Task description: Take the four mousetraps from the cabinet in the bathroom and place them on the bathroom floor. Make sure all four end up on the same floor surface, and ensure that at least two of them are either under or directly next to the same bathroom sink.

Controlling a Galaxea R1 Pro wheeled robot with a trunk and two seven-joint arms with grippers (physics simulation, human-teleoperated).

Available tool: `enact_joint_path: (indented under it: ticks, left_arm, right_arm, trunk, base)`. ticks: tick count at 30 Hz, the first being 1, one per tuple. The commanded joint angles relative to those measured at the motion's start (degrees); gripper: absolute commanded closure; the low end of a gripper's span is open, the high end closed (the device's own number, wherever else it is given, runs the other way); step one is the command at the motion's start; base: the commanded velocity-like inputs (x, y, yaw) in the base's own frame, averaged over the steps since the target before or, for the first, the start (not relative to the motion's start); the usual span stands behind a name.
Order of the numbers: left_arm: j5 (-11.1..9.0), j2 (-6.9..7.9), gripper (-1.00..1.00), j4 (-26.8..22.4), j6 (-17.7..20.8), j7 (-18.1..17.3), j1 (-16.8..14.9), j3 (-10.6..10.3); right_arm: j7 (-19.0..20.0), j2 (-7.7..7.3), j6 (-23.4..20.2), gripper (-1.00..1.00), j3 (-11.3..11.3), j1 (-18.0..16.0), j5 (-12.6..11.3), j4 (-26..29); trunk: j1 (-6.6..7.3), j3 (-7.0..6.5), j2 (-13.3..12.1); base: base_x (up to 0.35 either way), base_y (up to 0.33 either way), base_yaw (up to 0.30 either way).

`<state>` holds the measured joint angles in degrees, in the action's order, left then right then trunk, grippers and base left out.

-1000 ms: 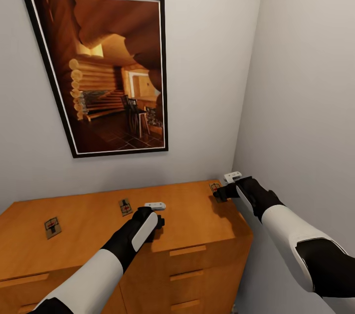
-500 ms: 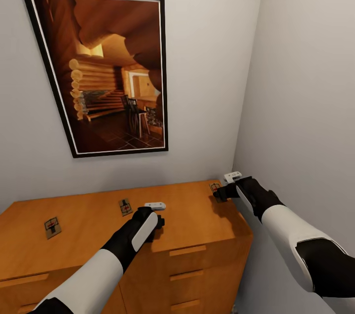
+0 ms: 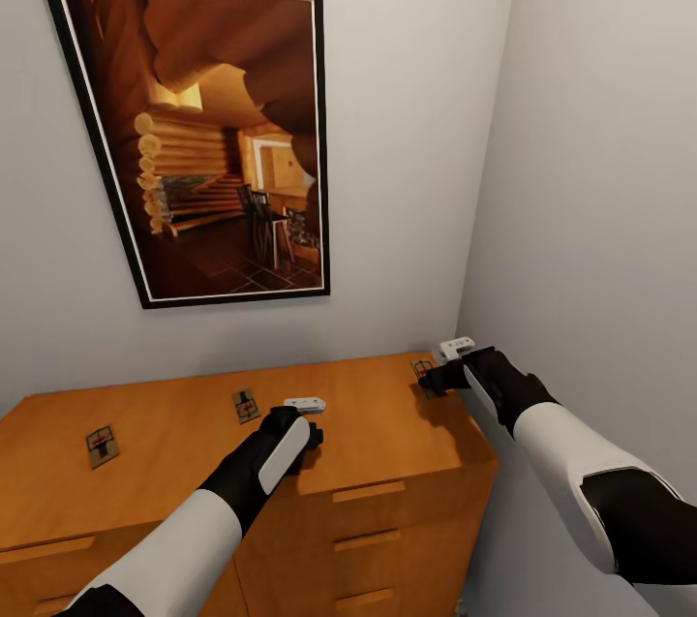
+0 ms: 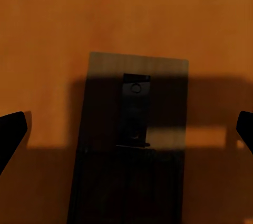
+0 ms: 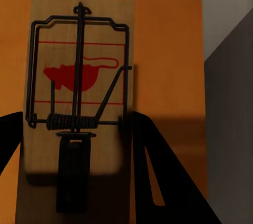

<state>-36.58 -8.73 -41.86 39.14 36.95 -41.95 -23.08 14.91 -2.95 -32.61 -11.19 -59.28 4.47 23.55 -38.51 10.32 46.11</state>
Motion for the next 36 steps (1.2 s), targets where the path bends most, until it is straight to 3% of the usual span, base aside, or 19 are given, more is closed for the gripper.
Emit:
enact_joint_path:
  ticks: [1,36]
  left_arm:
    - [-0.6,0.03,-1.0,-0.06,0.06,0.58,-0.06,-0.21]
    - [-0.69,0.04,-1.0,-0.13,-0.02,0.55,-0.06,-0.12]
  right_arm:
    - [0.38,-0.04,-0.27,1.0,-0.15,-0.04,0.28,0.1]
    - [0.38,-0.04,-0.33,1.0,-0.15,-0.03,0.28,0.09]
  trunk:
    - [-0.01,0.09,0.07]
    - [-0.67,0.63,1.28]
  base:
    - [0.0,0.0,0.0]
    - [0.0,0.0,0.0]
